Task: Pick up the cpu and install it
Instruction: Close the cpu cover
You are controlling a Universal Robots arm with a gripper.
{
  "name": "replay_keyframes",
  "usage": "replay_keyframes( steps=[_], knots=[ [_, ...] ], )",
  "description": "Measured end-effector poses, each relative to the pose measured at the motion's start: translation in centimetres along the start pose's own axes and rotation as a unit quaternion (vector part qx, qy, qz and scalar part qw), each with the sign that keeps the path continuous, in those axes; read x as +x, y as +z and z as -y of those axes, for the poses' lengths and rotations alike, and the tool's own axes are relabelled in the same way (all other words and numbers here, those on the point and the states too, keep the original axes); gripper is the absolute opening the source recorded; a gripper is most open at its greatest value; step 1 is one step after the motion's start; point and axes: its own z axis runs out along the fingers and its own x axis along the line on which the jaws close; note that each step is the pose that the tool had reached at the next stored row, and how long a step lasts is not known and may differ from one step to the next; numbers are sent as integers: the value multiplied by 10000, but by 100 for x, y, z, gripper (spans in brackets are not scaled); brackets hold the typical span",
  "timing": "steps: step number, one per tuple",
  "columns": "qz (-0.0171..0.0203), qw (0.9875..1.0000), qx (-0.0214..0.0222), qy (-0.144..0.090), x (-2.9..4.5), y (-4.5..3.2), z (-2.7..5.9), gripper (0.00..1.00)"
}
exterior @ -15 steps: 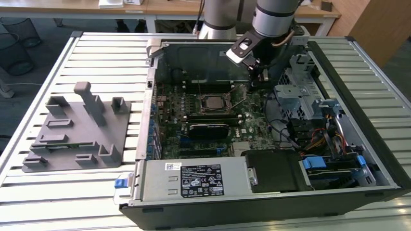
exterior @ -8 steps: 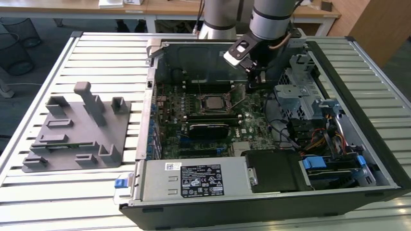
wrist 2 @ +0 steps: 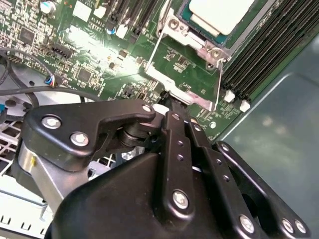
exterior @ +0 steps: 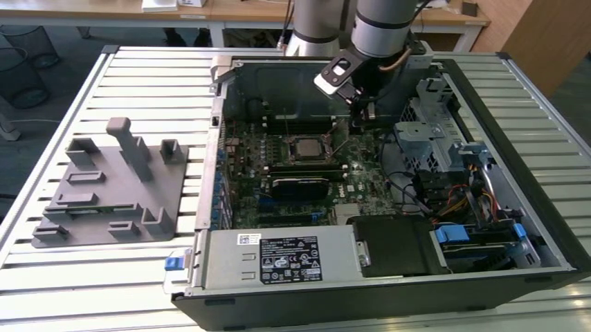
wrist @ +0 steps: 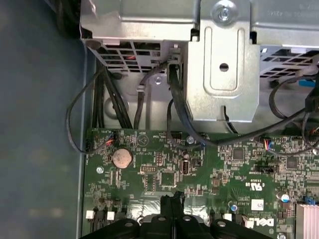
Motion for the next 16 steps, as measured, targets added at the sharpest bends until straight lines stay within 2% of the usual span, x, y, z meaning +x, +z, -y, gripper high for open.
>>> replay_keyframes(
  steps=[16],
  knots=[
    [0,10000,0,0,4,-2,147,11]
  ],
)
